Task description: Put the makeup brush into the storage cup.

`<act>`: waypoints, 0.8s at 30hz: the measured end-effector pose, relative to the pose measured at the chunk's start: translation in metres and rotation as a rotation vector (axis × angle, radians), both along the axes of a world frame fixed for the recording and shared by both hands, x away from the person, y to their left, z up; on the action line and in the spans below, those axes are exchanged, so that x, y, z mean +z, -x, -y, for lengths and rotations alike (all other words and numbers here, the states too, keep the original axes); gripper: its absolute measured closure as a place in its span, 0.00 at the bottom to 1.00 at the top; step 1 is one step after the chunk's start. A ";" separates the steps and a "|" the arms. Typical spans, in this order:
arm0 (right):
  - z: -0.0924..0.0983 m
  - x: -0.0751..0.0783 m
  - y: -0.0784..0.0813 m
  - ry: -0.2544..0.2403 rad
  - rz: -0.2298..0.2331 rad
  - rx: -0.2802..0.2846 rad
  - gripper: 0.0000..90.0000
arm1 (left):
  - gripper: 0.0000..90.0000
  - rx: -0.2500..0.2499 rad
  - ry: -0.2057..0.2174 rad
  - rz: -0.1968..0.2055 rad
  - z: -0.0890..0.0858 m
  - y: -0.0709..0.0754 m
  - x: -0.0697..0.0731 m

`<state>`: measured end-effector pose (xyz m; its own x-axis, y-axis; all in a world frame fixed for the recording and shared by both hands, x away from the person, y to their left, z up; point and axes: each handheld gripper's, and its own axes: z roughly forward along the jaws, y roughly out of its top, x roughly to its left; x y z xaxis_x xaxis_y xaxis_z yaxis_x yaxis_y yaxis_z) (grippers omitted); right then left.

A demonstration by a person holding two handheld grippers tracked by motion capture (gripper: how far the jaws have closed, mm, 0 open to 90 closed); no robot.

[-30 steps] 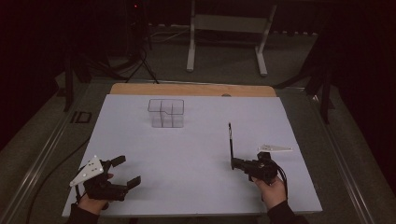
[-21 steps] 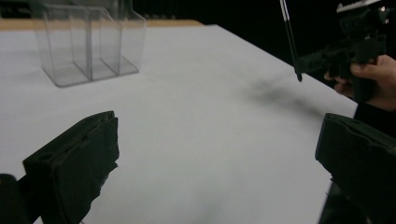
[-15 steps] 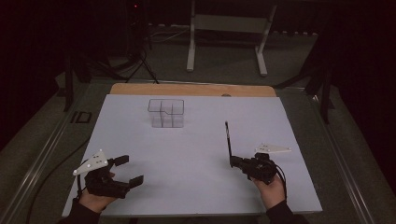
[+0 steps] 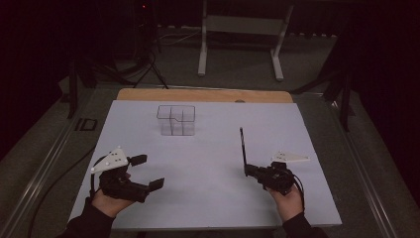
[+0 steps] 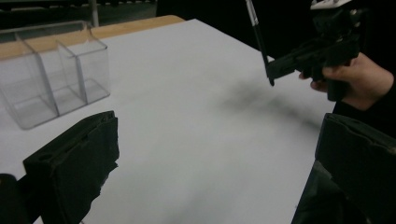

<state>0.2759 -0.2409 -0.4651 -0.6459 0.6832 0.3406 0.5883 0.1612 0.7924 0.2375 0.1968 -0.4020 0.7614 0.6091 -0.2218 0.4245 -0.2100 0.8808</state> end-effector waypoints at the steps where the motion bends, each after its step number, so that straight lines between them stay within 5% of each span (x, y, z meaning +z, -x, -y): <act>1: 0.000 0.000 0.000 -0.002 0.003 -0.002 0.93 | 0.01 -0.003 -0.002 0.002 0.002 -0.001 0.003; 24: -0.004 -0.001 -0.002 0.004 0.011 0.011 0.93 | 0.02 -0.051 -0.044 0.031 0.058 -0.032 0.047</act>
<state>0.2783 -0.2373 -0.4657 -0.6572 0.6771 0.3311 0.5779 0.1708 0.7980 0.2692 0.1389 -0.3550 0.7978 0.5781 -0.1712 0.3850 -0.2698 0.8826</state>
